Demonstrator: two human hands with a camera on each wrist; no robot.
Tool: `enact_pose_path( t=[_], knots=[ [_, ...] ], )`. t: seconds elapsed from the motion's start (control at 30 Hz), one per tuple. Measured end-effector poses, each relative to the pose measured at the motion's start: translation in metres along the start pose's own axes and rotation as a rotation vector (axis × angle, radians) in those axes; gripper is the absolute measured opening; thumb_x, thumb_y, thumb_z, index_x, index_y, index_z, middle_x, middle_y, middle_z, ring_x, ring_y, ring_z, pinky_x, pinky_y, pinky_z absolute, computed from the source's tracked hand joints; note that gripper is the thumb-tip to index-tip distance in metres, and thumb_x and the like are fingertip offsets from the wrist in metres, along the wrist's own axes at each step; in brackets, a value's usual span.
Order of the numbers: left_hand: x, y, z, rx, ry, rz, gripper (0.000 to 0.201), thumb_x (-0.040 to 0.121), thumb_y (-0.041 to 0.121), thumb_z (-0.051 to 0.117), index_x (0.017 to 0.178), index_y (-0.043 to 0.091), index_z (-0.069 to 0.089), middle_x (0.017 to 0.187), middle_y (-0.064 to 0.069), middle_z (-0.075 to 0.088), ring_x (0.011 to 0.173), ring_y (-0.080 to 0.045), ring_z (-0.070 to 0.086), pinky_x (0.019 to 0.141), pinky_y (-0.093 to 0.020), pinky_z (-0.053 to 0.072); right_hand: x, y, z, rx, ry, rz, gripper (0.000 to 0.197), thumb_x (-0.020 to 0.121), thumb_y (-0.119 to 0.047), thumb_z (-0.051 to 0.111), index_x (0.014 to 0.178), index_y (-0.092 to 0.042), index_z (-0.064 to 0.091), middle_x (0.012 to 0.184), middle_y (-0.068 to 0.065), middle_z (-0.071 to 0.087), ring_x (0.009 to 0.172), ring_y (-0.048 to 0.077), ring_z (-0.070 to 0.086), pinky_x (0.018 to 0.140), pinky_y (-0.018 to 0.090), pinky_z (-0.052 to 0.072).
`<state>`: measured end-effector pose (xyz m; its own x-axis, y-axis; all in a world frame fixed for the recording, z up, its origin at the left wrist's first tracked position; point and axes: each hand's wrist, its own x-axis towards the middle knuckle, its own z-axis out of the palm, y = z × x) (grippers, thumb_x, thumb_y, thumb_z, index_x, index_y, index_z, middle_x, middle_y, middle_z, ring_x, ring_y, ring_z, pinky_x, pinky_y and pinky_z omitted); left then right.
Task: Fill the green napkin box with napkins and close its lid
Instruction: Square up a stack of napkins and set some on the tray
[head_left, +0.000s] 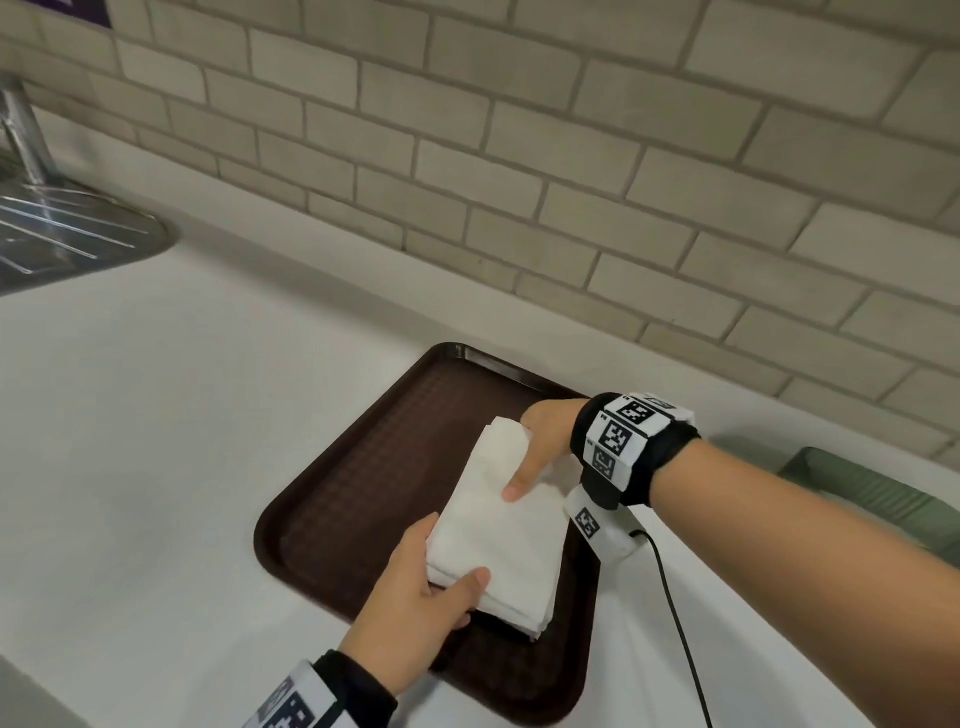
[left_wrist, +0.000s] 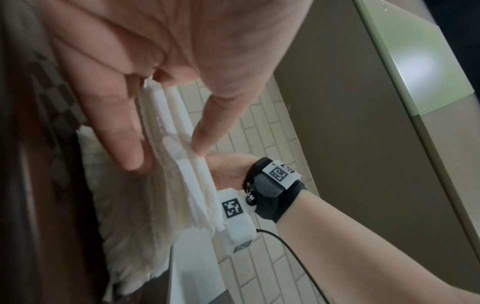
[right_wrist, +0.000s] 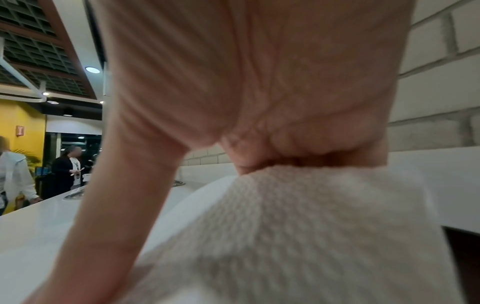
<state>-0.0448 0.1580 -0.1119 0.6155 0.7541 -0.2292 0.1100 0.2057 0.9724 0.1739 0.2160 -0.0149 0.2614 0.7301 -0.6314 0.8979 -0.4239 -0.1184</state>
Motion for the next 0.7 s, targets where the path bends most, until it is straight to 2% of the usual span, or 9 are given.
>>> enact_pose_path(
  t=[0.17, 0.3, 0.43, 0.53, 0.6, 0.7],
  knots=[
    [-0.0002, -0.001, 0.0001, -0.015, -0.005, 0.007, 0.054, 0.086, 0.018, 0.065, 0.129, 0.03, 0.034, 0.113, 0.012, 0.055, 0.102, -0.01, 0.06, 0.075, -0.024, 0.057, 0.0005, 0.0001, 0.0016, 0.039, -0.029, 0.003, 0.055, 0.058, -0.041, 0.087, 0.102, -0.012, 0.071, 0.106, 0.004, 0.072, 0.101, 0.02, 0.067, 0.094, 0.035, 0.052],
    [0.0008, -0.0014, 0.0001, -0.008, 0.002, -0.013, 0.067, 0.084, 0.02, 0.067, 0.139, 0.023, 0.027, 0.116, 0.008, 0.054, 0.103, -0.012, 0.06, 0.078, -0.026, 0.058, 0.0007, -0.0005, 0.0032, 0.07, -0.033, -0.032, 0.051, 0.062, -0.036, 0.086, 0.107, -0.016, 0.07, 0.108, 0.001, 0.071, 0.102, 0.019, 0.066, 0.096, 0.035, 0.051],
    [0.0025, -0.0028, 0.0009, -0.016, 0.017, -0.04, 0.078, 0.084, 0.021, 0.068, 0.144, 0.02, 0.019, 0.12, 0.008, 0.053, 0.104, -0.012, 0.059, 0.08, -0.028, 0.058, 0.0036, -0.0015, 0.0063, 0.013, 0.015, -0.057, 0.054, 0.06, -0.041, 0.086, 0.106, -0.019, 0.07, 0.104, -0.001, 0.072, 0.098, 0.017, 0.067, 0.094, 0.036, 0.052],
    [0.0024, -0.0022, 0.0025, -0.007, 0.017, -0.03, 0.07, 0.084, 0.021, 0.067, 0.14, 0.021, 0.025, 0.117, 0.009, 0.054, 0.102, -0.01, 0.059, 0.078, -0.026, 0.057, 0.0033, -0.0004, 0.0077, 0.016, -0.003, -0.087, 0.053, 0.06, -0.04, 0.086, 0.105, -0.019, 0.07, 0.103, 0.0, 0.072, 0.097, 0.018, 0.068, 0.094, 0.038, 0.053],
    [0.0021, -0.0024, 0.0029, 0.019, 0.022, -0.01, 0.059, 0.085, 0.02, 0.066, 0.133, 0.024, 0.032, 0.115, 0.009, 0.054, 0.1, -0.009, 0.059, 0.072, -0.022, 0.057, 0.0019, -0.0004, 0.0078, 0.021, -0.002, -0.103, 0.051, 0.061, -0.039, 0.085, 0.105, -0.018, 0.07, 0.103, 0.0, 0.072, 0.097, 0.018, 0.067, 0.095, 0.038, 0.052],
    [0.0026, -0.0038, 0.0027, 0.087, 0.042, 0.012, 0.053, 0.085, 0.023, 0.067, 0.127, 0.028, 0.035, 0.119, 0.006, 0.052, 0.098, -0.01, 0.059, 0.066, -0.019, 0.055, -0.0018, -0.0011, 0.0079, -0.045, 0.069, -0.132, 0.052, 0.064, -0.043, 0.083, 0.108, -0.018, 0.067, 0.101, -0.003, 0.069, 0.095, 0.016, 0.064, 0.09, 0.03, 0.051]
  ],
)
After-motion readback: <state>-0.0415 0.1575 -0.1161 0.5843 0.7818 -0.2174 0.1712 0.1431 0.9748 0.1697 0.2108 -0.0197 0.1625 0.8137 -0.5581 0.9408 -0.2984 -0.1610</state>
